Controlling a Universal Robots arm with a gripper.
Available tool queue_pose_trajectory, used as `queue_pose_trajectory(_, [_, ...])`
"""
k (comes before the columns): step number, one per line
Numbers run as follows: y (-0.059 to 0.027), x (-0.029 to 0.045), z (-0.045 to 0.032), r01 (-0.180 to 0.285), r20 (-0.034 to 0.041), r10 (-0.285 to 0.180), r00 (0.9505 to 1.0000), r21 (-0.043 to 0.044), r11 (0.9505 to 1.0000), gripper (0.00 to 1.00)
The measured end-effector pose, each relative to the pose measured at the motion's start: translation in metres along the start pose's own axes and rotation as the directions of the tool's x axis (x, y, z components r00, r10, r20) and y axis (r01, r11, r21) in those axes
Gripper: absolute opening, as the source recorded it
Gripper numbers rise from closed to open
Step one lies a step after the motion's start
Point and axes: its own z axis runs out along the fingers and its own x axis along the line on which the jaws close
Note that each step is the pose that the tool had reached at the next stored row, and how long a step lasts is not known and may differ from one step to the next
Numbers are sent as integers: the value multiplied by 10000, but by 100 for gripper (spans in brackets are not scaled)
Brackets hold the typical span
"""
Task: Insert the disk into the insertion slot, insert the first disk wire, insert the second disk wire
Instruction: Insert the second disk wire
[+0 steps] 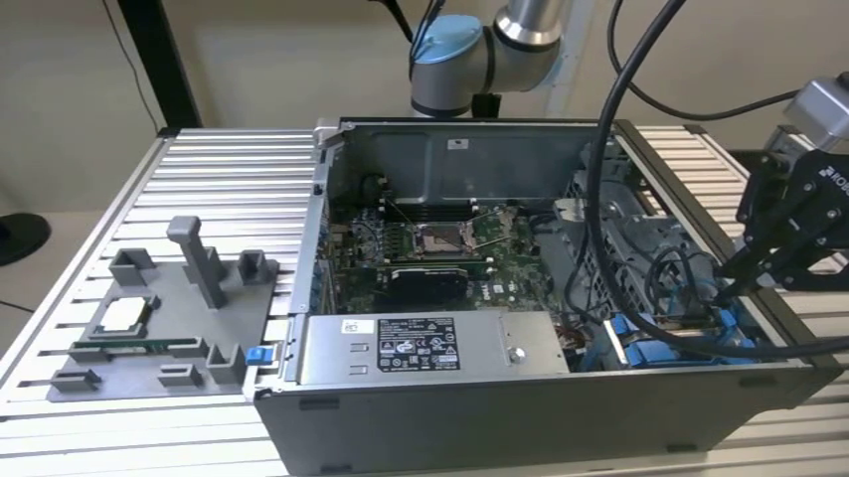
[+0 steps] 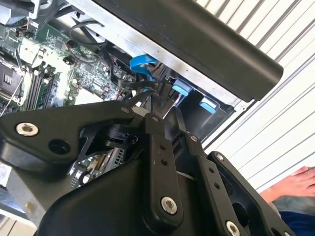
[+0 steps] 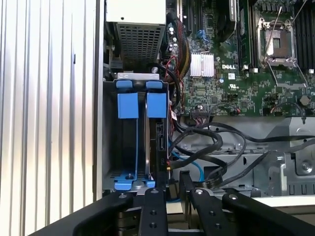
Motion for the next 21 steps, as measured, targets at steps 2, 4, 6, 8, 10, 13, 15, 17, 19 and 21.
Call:
queue_pose_trajectory(2, [-41,0,10,5,-1,-5,10000,-14,10000,100])
queue_pose_trajectory(4, [-81,1,22,15,1,-15,10000,-51,10000,100])
queue_pose_trajectory(6, [-109,1,33,34,3,-34,10000,-103,9999,100])
queue_pose_trajectory(8, [-117,3,40,81,9,-81,10000,-161,9998,100])
queue_pose_trajectory(10, [-116,3,42,164,-4,-164,9999,-181,9997,100])
queue_pose_trajectory(13, [-118,3,42,208,-10,-208,9998,-186,9996,100])
queue_pose_trajectory(15, [-118,3,43,218,-10,-218,9998,-188,9996,100])
queue_pose_trajectory(17, [-118,3,43,228,-12,-229,9997,-189,9996,100])
queue_pose_trajectory(19, [-118,6,43,233,-12,-233,9997,-190,9995,100])
queue_pose_trajectory(21, [-119,32,39,235,-6,-235,9997,-195,9995,100])
